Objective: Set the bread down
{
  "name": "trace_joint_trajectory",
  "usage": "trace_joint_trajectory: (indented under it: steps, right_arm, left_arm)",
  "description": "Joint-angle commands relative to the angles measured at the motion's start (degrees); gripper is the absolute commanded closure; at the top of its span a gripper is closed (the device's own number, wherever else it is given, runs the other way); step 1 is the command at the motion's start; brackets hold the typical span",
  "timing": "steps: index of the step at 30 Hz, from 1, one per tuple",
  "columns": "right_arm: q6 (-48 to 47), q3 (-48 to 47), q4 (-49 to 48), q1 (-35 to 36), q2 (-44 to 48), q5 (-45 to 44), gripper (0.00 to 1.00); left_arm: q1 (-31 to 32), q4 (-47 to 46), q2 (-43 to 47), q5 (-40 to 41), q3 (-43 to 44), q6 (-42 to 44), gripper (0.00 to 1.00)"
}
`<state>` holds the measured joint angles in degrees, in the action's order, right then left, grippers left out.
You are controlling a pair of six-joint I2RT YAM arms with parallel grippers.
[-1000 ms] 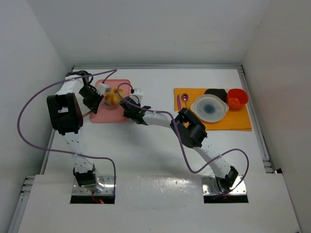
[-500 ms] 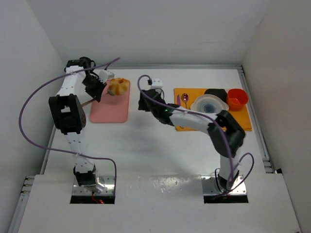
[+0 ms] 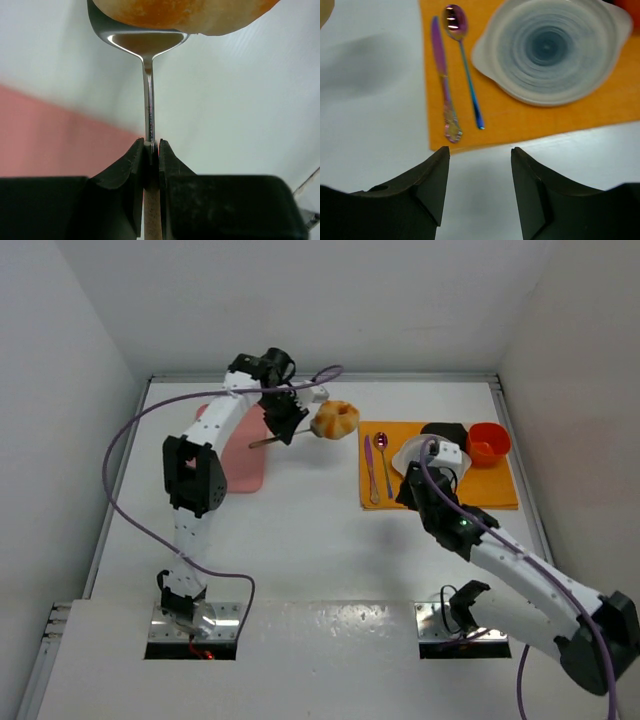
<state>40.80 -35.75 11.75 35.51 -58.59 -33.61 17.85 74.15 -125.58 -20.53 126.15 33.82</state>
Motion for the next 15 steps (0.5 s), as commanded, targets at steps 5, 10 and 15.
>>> trace_joint_trajectory:
  steps: [5,10,15]
  right_arm:
    - [5.52,7.0,19.88,-1.75,18.91,-9.28,0.5]
    - [7.1,10.16,25.6,-1.76,26.84,-12.62,0.5]
    - [7.46,10.7,30.79,-1.93,30.2,-13.5,0.51]
  left_arm:
    - [13.08,-8.31,-5.37,-2.76,6.91,-8.41,1.0]
    - [17.74,-16.99,-8.62,-2.23,10.34,-18.5,1.0]
    - [19.86,-24.04,-11.44,0.58,11.58,-27.31,1.0]
